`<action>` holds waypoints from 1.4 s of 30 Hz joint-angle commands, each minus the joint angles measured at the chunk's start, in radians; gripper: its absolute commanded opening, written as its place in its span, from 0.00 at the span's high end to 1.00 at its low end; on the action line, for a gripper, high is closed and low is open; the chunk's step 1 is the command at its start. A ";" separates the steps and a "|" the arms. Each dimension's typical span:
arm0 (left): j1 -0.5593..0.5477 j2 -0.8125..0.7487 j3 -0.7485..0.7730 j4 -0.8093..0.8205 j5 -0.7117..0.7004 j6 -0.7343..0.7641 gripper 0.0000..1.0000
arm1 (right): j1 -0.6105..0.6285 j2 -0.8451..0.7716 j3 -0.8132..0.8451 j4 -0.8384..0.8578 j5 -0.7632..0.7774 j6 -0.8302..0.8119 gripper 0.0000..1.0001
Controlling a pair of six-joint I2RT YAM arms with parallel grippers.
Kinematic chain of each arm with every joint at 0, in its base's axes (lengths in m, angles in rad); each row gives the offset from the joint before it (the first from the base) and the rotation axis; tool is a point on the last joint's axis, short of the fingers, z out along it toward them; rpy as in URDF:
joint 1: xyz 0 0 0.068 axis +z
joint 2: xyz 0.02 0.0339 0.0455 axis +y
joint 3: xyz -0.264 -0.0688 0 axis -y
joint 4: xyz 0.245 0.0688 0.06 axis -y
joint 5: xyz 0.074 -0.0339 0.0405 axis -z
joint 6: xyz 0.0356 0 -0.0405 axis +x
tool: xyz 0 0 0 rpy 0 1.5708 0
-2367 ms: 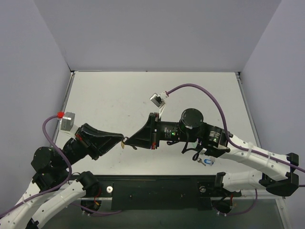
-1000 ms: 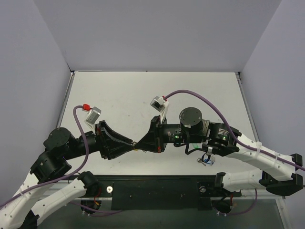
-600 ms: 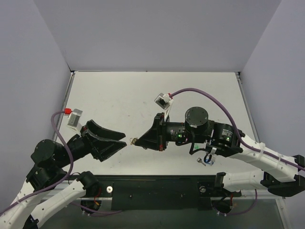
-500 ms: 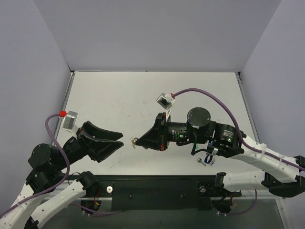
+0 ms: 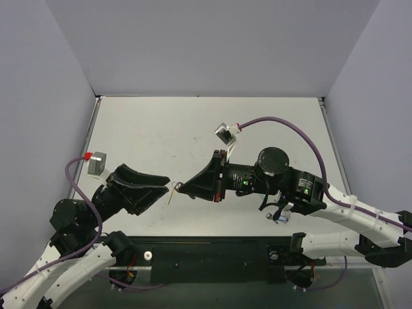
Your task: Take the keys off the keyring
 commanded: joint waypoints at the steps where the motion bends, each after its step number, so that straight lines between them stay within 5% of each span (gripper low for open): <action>1: -0.002 -0.004 -0.008 0.141 0.007 -0.033 0.37 | 0.009 -0.018 0.006 0.102 -0.023 0.015 1.00; 42: -0.001 0.048 -0.048 0.272 0.054 -0.077 0.51 | 0.009 0.025 0.029 0.102 -0.038 0.024 1.00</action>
